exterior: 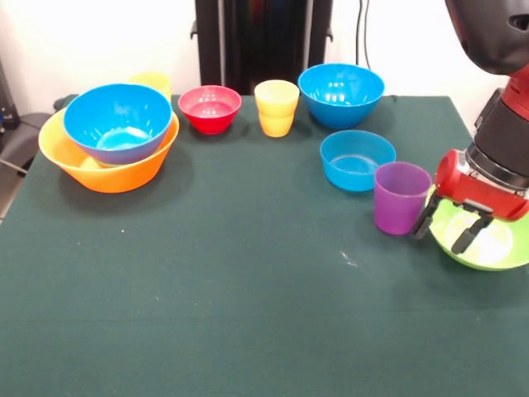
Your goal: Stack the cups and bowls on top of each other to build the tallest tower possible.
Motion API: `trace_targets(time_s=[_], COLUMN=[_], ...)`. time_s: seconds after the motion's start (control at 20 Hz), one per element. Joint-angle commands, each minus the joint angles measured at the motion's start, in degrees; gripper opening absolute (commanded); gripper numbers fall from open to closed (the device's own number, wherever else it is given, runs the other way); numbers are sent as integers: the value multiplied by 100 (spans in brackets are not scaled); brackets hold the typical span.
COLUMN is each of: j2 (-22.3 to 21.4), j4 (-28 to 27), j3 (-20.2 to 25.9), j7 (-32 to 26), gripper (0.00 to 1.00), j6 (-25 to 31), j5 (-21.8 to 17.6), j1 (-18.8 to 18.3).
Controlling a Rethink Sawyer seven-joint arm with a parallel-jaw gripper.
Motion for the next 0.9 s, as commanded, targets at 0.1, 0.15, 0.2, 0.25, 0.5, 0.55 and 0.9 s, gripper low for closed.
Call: trace_targets(time_s=[0.1,0.15,0.2,0.25,0.5,0.55,0.9], j2=[-44,-88,-135,-181,-483,-574,-1154], j4=[253,328,400,469,859,960,1621], j3=[382,382,386,394,489,527,905], j7=[245,235,220,192,-16,-90,-660], gripper=[100,100,100,100,100,100,100], j6=[201,149,107,66,-77,-73,-111], j5=[112,113,114,111,151,170,290], j1=[-34,-43,-56,-72,-232,-281,-731])
